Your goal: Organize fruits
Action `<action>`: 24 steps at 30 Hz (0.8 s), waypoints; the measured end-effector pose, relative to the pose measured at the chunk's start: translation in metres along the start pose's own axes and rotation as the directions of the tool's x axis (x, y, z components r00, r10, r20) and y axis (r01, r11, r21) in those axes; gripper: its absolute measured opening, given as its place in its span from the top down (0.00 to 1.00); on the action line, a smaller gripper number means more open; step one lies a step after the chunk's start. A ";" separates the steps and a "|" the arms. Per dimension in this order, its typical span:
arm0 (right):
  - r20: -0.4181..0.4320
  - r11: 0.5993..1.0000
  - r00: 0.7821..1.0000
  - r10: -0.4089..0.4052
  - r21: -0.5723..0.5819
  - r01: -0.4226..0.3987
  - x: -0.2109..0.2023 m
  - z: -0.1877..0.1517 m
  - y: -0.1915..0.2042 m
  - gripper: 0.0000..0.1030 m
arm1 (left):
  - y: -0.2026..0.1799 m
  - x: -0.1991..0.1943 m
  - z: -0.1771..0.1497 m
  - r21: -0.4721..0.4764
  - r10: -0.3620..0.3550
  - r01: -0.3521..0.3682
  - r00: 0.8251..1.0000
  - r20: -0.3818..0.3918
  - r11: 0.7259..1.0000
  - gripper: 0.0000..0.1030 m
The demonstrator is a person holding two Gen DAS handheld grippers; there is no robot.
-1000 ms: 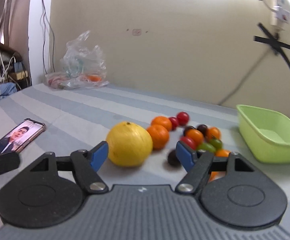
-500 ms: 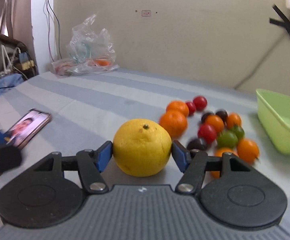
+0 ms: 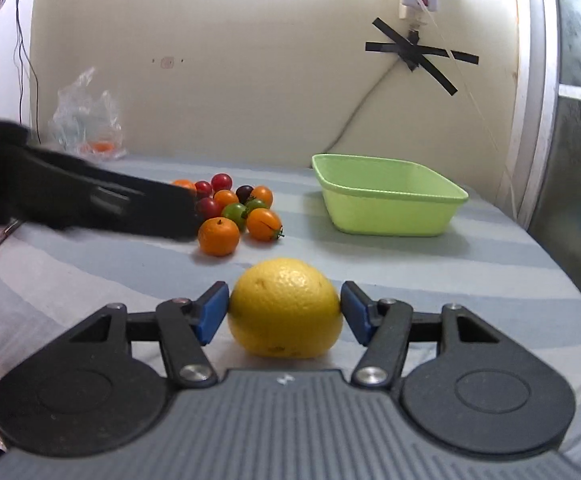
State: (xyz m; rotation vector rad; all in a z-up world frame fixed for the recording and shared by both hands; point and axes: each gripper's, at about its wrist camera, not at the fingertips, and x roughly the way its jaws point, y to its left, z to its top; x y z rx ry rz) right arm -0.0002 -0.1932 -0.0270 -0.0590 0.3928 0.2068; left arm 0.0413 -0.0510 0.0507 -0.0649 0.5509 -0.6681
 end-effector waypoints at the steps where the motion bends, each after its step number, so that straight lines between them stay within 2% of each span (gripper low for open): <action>1: 0.014 1.000 1.000 0.000 -0.005 0.000 0.001 -0.002 0.001 0.37 | -0.004 0.006 -0.001 0.013 0.000 0.000 1.000 -0.012 1.000 0.05; 6: 0.039 0.999 0.999 0.033 0.020 -0.034 -0.001 -0.017 -0.006 0.33 | -0.001 0.029 -0.008 -0.022 -0.014 0.011 0.993 -0.118 1.000 0.12; 8: 0.030 0.998 0.998 0.053 0.035 -0.054 -0.004 -0.019 -0.009 0.32 | 0.003 0.030 -0.011 -0.042 -0.030 0.024 0.989 -0.146 0.999 0.18; 10: 0.029 0.997 0.997 0.071 0.041 -0.072 -0.009 -0.025 -0.013 0.32 | 0.003 0.034 -0.012 -0.059 -0.052 0.043 0.984 -0.171 0.997 0.29; 14: 0.028 0.992 0.994 0.105 0.064 -0.107 -0.015 -0.034 -0.020 0.32 | 0.001 0.035 -0.017 -0.084 -0.100 0.085 0.975 -0.199 0.993 0.30; 21: 0.007 0.990 0.992 0.125 0.065 -0.125 -0.007 -0.041 -0.020 0.30 | -0.005 0.023 -0.023 -0.075 -0.097 0.083 0.970 -0.223 0.994 0.32; 23: 0.000 0.991 0.993 0.119 0.059 -0.118 -0.007 -0.045 -0.018 0.30 | -0.007 0.023 -0.025 -0.063 -0.073 0.060 0.971 -0.227 0.996 0.37; 24: 0.001 0.992 0.994 0.112 0.057 -0.112 -0.007 -0.046 -0.017 0.30 | -0.005 0.025 -0.025 -0.070 -0.076 0.061 0.970 -0.230 0.996 0.36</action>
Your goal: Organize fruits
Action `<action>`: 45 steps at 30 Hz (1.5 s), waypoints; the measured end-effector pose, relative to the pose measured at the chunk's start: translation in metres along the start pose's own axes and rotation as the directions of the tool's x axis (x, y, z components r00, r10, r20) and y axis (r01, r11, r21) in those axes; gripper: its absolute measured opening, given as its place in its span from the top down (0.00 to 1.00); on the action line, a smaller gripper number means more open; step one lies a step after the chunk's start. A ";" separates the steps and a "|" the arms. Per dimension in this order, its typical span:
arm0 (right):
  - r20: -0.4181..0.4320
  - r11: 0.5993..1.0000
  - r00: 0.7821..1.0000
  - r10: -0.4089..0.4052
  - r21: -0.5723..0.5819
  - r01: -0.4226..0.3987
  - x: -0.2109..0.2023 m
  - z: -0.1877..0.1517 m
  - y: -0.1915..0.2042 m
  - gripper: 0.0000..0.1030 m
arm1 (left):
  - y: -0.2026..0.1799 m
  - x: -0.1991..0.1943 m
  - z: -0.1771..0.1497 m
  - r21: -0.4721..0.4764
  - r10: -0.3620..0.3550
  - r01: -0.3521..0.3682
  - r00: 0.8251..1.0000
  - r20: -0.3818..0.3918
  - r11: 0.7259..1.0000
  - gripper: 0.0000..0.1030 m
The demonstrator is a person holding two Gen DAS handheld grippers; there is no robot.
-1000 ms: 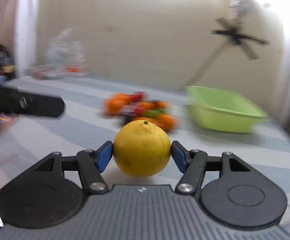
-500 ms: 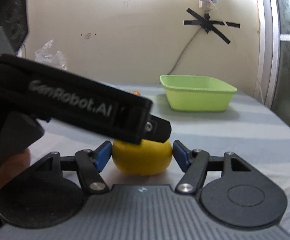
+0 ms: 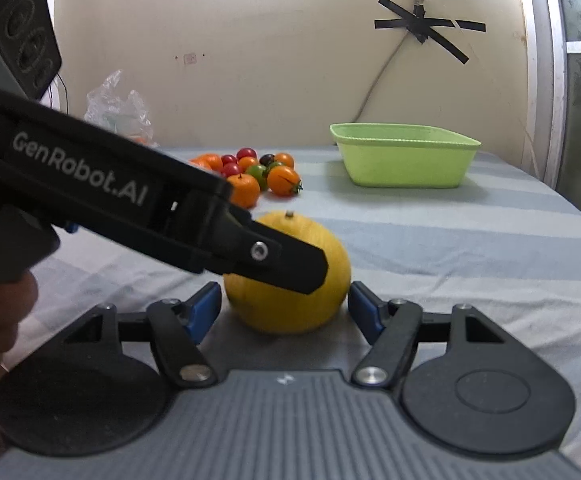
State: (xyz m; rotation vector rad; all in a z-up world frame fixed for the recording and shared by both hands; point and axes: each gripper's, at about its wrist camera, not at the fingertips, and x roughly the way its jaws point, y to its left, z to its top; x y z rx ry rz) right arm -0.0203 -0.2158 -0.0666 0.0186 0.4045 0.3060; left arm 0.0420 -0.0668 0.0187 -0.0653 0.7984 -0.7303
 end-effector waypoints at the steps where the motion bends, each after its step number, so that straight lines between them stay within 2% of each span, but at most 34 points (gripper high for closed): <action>1: 0.004 1.000 1.000 -0.008 -0.001 0.008 -0.001 -0.001 0.000 0.31 | 0.001 0.000 0.000 -0.008 -0.006 0.006 1.000 0.000 1.000 0.36; 3: 0.016 1.000 1.000 -0.008 0.000 0.008 -0.003 -0.001 0.000 0.35 | 0.002 0.001 0.004 -0.013 -0.005 0.005 1.000 0.000 1.000 0.37; 5: 0.016 1.000 1.000 -0.020 0.001 0.020 -0.001 0.002 0.001 0.36 | -0.001 0.002 0.011 0.004 0.010 -0.010 1.000 0.010 1.000 0.37; 7: 0.029 0.999 0.999 -0.037 -0.006 0.037 0.001 0.007 0.000 0.36 | -0.007 0.000 0.026 0.046 0.020 -0.023 0.998 0.054 0.999 0.37; 11: 0.139 0.996 0.987 -0.076 -0.035 0.082 0.010 0.043 -0.013 0.36 | -0.014 0.003 0.079 0.119 0.032 -0.053 0.985 0.171 0.992 0.36; 14: 0.209 0.993 0.973 -0.103 -0.034 0.112 0.036 0.083 -0.035 0.36 | -0.009 0.029 0.125 0.130 0.059 -0.089 0.975 0.214 0.988 0.35; 17: 0.192 0.993 0.974 -0.117 0.003 0.118 0.074 0.117 -0.064 0.36 | 0.006 0.069 0.164 0.096 0.080 -0.099 0.979 0.187 0.990 0.34; 21: 0.099 0.990 0.986 -0.138 0.018 0.137 0.123 0.135 -0.096 0.36 | 0.031 0.117 0.189 0.010 0.061 -0.062 0.993 0.106 0.998 0.34; 26: 0.009 0.985 0.985 -0.174 0.007 0.174 0.150 0.125 -0.112 0.35 | 0.039 0.152 0.188 -0.039 0.080 -0.078 0.995 0.060 0.996 0.34; 30: 0.056 0.976 0.975 -0.214 -0.026 0.215 0.142 0.117 -0.105 0.31 | 0.036 0.141 0.182 -0.067 0.081 -0.075 0.993 0.090 0.995 0.32; 33: 0.090 0.976 0.972 -0.218 0.010 0.218 0.125 0.113 -0.098 0.32 | 0.027 0.105 0.170 -0.047 0.071 -0.064 0.984 0.164 0.997 0.30; 35: 0.127 0.978 0.970 -0.209 0.039 0.206 0.109 0.107 -0.092 0.33 | 0.025 0.070 0.151 -0.039 0.040 -0.032 0.974 0.221 0.999 0.28; 38: 0.177 0.985 0.970 -0.166 0.082 0.153 0.079 0.094 -0.084 0.40 | 0.040 0.016 0.117 -0.068 0.027 -0.008 0.959 0.282 0.998 0.26; 39: 0.179 0.988 0.974 -0.141 0.093 0.125 0.070 0.088 -0.080 0.44 | 0.046 0.002 0.109 -0.084 0.043 -0.019 0.955 0.295 0.996 0.26; 42: 0.138 0.994 0.990 -0.034 0.106 0.019 0.062 0.076 -0.064 0.56 | 0.076 -0.038 0.076 -0.158 0.166 -0.122 0.939 0.301 0.980 0.26; 45: 0.062 0.993 0.996 0.061 0.092 -0.067 0.069 0.067 -0.042 0.63 | 0.102 -0.060 0.048 -0.217 0.267 -0.214 0.929 0.255 0.953 0.27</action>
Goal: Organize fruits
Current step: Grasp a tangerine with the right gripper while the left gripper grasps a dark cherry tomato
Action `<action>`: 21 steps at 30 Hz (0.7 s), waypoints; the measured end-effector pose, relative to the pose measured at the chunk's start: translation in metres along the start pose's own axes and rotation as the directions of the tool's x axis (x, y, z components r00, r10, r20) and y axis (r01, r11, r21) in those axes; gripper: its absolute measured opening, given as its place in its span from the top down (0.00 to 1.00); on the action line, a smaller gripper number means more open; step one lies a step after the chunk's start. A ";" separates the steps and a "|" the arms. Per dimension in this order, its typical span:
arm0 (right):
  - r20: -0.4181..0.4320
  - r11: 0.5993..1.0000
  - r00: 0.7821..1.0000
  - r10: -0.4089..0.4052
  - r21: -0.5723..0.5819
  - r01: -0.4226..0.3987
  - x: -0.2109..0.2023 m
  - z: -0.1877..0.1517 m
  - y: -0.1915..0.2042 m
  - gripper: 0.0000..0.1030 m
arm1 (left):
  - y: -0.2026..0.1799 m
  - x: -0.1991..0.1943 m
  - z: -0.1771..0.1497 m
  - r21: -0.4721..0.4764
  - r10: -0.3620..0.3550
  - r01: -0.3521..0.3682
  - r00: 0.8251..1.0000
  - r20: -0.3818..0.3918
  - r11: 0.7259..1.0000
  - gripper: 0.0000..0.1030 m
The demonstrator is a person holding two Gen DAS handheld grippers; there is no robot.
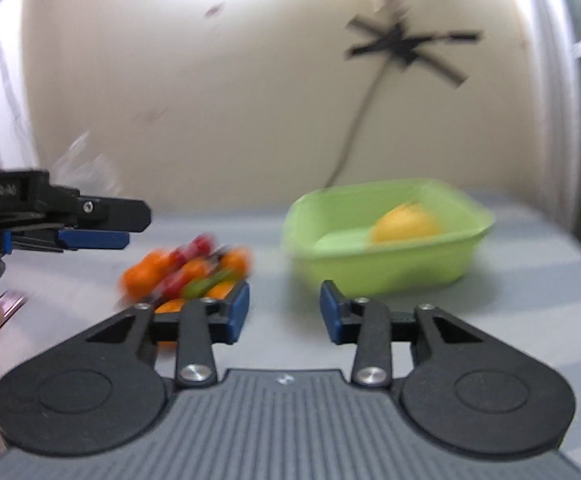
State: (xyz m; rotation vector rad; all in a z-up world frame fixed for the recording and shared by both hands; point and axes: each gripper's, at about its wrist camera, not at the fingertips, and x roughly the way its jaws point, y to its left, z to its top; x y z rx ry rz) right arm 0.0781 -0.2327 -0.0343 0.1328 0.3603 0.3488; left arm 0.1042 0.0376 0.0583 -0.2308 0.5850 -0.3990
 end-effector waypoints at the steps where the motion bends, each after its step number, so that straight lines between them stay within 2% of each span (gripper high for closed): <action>1: -0.020 1.000 0.999 0.026 -0.005 -0.026 0.005 -0.002 0.007 0.63 | 0.010 -0.004 -0.005 -0.017 0.028 -0.028 1.000 -0.013 0.999 0.27; 5: -0.067 0.998 0.996 0.053 -0.032 -0.056 0.021 -0.007 0.032 0.63 | 0.026 -0.011 -0.020 -0.051 0.034 -0.035 0.999 -0.028 0.998 0.28; 8: -0.104 0.995 0.991 0.090 -0.037 -0.094 0.030 -0.006 0.045 0.63 | 0.025 0.001 -0.020 -0.072 0.009 -0.012 0.999 -0.051 0.997 0.29; 14: -0.161 0.988 0.984 0.074 -0.122 -0.094 0.051 -0.004 0.065 0.62 | 0.023 0.024 -0.019 -0.068 -0.032 0.027 0.997 -0.065 0.997 0.31; 18: -0.223 0.988 0.973 0.058 -0.129 -0.088 0.070 -0.003 0.068 0.63 | 0.015 0.037 -0.015 -0.031 -0.004 0.001 0.997 -0.072 1.000 0.35; 19: -0.216 0.986 0.974 0.064 -0.134 -0.094 0.068 -0.003 0.067 0.64 | 0.013 0.040 -0.015 -0.027 0.004 -0.006 0.997 -0.079 1.000 0.36; 21: -0.200 0.987 0.979 0.027 -0.147 -0.057 0.061 -0.006 0.066 0.64 | 0.008 0.047 -0.017 -0.011 0.016 -0.017 0.996 -0.089 1.000 0.39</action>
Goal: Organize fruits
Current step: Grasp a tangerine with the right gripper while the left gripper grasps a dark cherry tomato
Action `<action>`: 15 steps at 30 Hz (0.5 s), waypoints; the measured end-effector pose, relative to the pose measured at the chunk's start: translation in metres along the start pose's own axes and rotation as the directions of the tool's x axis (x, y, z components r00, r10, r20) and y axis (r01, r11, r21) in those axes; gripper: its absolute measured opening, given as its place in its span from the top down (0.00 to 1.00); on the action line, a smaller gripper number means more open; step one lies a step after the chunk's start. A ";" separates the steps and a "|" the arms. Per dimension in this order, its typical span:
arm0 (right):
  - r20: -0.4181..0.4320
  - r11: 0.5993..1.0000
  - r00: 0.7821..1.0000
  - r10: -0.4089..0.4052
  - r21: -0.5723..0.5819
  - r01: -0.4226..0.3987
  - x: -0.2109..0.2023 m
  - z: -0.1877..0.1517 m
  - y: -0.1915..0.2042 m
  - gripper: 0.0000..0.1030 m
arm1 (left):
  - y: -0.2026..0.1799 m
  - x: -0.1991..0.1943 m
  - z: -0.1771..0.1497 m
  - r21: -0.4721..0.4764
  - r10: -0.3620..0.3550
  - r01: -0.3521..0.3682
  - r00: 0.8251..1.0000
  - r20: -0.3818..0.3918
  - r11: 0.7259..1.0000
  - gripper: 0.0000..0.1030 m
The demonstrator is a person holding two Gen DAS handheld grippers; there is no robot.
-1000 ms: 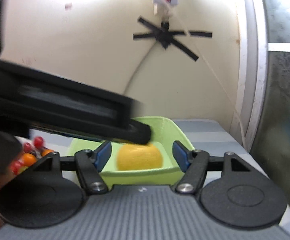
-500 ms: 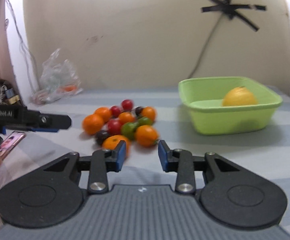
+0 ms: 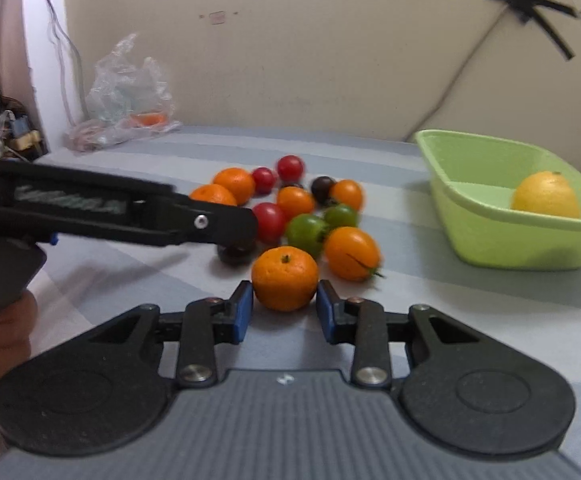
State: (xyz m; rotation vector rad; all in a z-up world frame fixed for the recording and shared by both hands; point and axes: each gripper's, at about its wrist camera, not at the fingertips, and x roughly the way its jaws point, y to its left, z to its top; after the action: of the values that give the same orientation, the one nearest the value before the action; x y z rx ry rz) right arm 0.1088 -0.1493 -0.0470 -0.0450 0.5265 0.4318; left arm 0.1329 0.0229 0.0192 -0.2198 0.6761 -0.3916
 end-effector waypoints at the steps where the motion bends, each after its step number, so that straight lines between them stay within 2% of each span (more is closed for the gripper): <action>1: 0.008 1.000 1.000 -0.019 0.000 0.019 -0.005 -0.003 -0.001 0.64 | -0.004 0.003 -0.001 0.016 0.007 -0.007 1.000 -0.002 1.000 0.39; 2: 0.018 0.999 0.999 -0.032 0.002 0.032 -0.010 -0.008 -0.003 0.64 | -0.008 0.006 -0.002 0.034 0.016 -0.016 1.000 -0.002 0.999 0.39; 5: 0.029 0.998 0.998 -0.051 0.027 0.050 -0.024 -0.018 -0.010 0.64 | -0.013 0.018 -0.003 0.056 0.057 -0.056 0.998 -0.028 0.997 0.48; 9: 0.035 0.997 0.998 -0.045 0.066 0.043 -0.032 -0.023 -0.019 0.64 | -0.013 0.017 -0.005 0.049 0.115 -0.114 0.993 -0.021 0.992 0.72; 15: 0.043 0.996 0.999 -0.031 0.083 0.028 -0.033 -0.024 -0.019 0.64 | -0.018 -0.010 -0.026 0.031 0.095 -0.093 0.995 -0.034 0.995 0.72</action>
State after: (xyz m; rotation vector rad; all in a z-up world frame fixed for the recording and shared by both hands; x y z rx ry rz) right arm 0.0795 -0.1825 -0.0523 0.0359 0.4987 0.3813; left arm 0.1036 0.0086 0.0107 -0.1527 0.7129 -0.3157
